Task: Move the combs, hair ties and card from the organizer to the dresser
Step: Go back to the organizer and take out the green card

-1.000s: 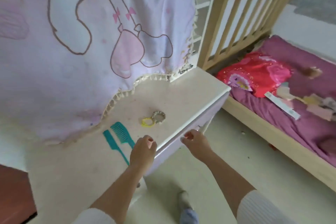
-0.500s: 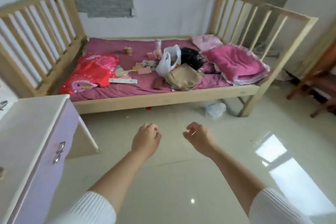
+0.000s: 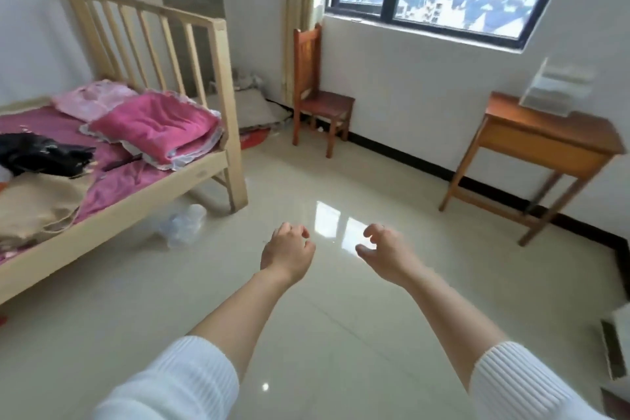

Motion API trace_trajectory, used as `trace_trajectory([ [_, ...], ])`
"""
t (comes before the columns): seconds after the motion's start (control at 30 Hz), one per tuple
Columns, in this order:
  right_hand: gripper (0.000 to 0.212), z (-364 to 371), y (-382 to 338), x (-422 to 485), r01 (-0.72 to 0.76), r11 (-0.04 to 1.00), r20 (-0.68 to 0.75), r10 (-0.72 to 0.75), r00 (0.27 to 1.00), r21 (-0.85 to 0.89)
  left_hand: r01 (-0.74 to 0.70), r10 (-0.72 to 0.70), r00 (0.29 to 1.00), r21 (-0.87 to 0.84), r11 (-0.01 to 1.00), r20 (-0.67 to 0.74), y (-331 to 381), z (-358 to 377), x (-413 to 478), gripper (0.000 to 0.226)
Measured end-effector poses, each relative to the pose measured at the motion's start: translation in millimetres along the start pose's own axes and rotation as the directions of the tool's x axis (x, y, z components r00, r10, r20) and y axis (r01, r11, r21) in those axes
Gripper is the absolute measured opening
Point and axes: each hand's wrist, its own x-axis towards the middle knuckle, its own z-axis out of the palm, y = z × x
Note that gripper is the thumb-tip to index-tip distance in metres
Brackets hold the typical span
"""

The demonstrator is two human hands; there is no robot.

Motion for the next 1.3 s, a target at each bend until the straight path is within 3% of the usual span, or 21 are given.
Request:
trace_trajectory([
  [0.23,0.041,-90,138,86,-0.219,0.975,-0.122,0.213,0.969,-0.035,-0.269,0.265,0.961,0.038,0.962,0.079,148,78,135,0.029],
  [0.5,0.046,-201,231,258,-0.359,0.933,-0.267,0.348,0.899,0.009,-0.488,0.481,0.867,0.028,0.872,0.133,292,142,335,0.031],
  [0.83,0.048,-294,342,431,-0.453,0.888,-0.341,0.452,0.824,0.083,-0.603,0.595,0.784,-0.012,0.798,0.175,443,211,527,0.024],
  [1.3,0.051,-442,577,674,-0.519,0.853,-0.444,0.487,0.752,0.055,-0.580,0.599,0.775,-0.150,0.801,0.200,671,380,773,0.038],
])
